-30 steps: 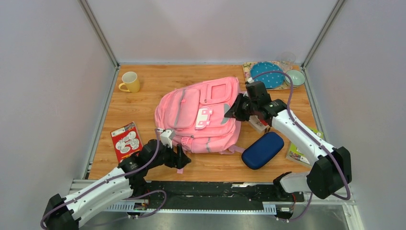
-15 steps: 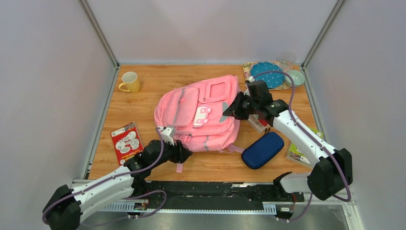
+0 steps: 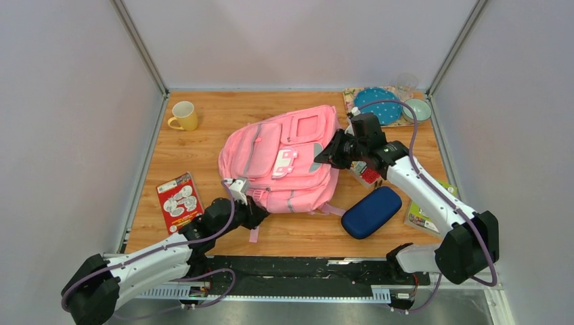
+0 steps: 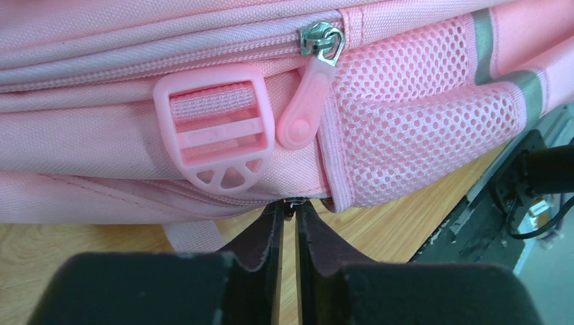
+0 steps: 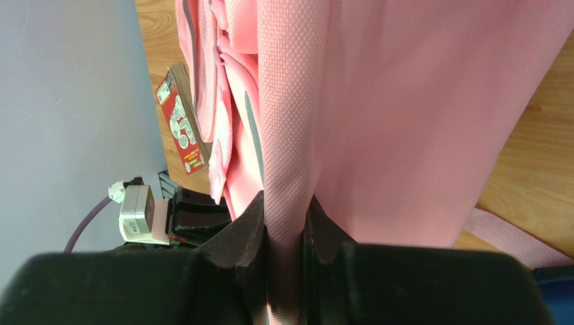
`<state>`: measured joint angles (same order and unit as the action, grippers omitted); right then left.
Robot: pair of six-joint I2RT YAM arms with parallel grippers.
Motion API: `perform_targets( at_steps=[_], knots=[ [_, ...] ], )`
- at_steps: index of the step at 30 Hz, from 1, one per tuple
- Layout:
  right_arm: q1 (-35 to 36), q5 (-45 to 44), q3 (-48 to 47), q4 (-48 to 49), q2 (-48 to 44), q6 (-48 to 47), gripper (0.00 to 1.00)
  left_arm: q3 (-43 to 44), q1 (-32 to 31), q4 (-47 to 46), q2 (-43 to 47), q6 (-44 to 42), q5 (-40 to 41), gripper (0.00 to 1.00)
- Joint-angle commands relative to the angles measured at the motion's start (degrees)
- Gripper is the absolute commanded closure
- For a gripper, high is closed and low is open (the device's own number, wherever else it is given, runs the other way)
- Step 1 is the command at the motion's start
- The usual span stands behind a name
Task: Pack the student bag
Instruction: Unzip the student bag at the center of the board.
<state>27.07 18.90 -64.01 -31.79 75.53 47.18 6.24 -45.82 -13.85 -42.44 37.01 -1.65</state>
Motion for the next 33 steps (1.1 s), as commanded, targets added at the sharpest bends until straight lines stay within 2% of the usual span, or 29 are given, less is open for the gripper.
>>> perform_targets(
  at_steps=[1, 2, 6, 9, 13, 17, 19, 20, 21, 24, 26, 28, 30, 33],
  knots=[
    [0.09, 5.63, -1.03, 7.97, -3.72, 1.34, 1.0, 0.62, -0.14, -4.61, 0.07, -0.89, 1.56, 0.91],
    [0.18, 5.54, -1.03, 7.8, -3.46, 1.08, 1.0, 0.7, -0.06, -4.44, 0.07, -0.98, 1.48, 1.0],
    [0.09, 4.49, -2.35, 7.01, -2.32, -0.33, 1.0, 1.14, -0.14, -2.69, 0.86, -2.03, 1.56, 1.0],
    [0.09, 2.03, -4.8, 5.6, -0.57, -2.96, 1.0, 2.28, -0.14, 2.05, 2.17, -3.61, 3.13, 1.0],
    [-1.4, -1.31, -9.11, 3.41, 2.51, -6.22, 1.0, 4.3, -0.14, 12.75, 3.94, -6.95, 4.2, 1.0],
    [-3.6, -2.29, -12.71, 2.08, 7.61, -8.5, 0.98, 5.45, -0.14, 18.67, 5.61, -8.97, 2.54, 1.0],
    [-4.39, -0.27, -14.99, 1.3, 10.94, -9.03, 0.84, 5.27, -0.06, 18.68, 5.61, -8.37, 0.61, 1.0],
    [-4.39, 1.48, -15.61, -1.06, 11.65, -9.21, 0.57, 5.01, -0.14, 18.16, 5.44, -7.41, -0.19, 1.0],
    [-4.31, 1.58, -15.71, -2.04, 11.66, -9.38, 0.45, 4.92, -0.06, 17.46, 5.17, -6.79, -0.89, 1.0],
    [-4.31, -2.44, -10.37, -3.72, 5.97, -8.95, 0.22, 4.75, -0.14, 14.64, 3.77, -4.5, -2.22, 1.0],
    [-4.31, -7.7, -3.8, -3.8, -2.43, -8.07, 0.13, 5.36, -0.14, 13.85, 2.45, -3.53, -2.22, 1.0],
    [-4.22, -9.4, 0.35, -4.07, -8.53, -6.76, 0.12, 6.06, -0.14, 12.27, 1.66, -3.18, -2.3, 1.0],
    [-3.08, -7.57, 7.74, -1.53, -16.33, -3.77, 0.11, 7.38, -0.14, 12.18, 0.43, -2.65, -2.3, 1.0],
    [2.08, -9.13, 15.28, -1.61, -23.99, 0.8, 0.11, 9.05, -0.14, 11.74, -1.33, -2.83, -3.53, 1.0]
  ],
)
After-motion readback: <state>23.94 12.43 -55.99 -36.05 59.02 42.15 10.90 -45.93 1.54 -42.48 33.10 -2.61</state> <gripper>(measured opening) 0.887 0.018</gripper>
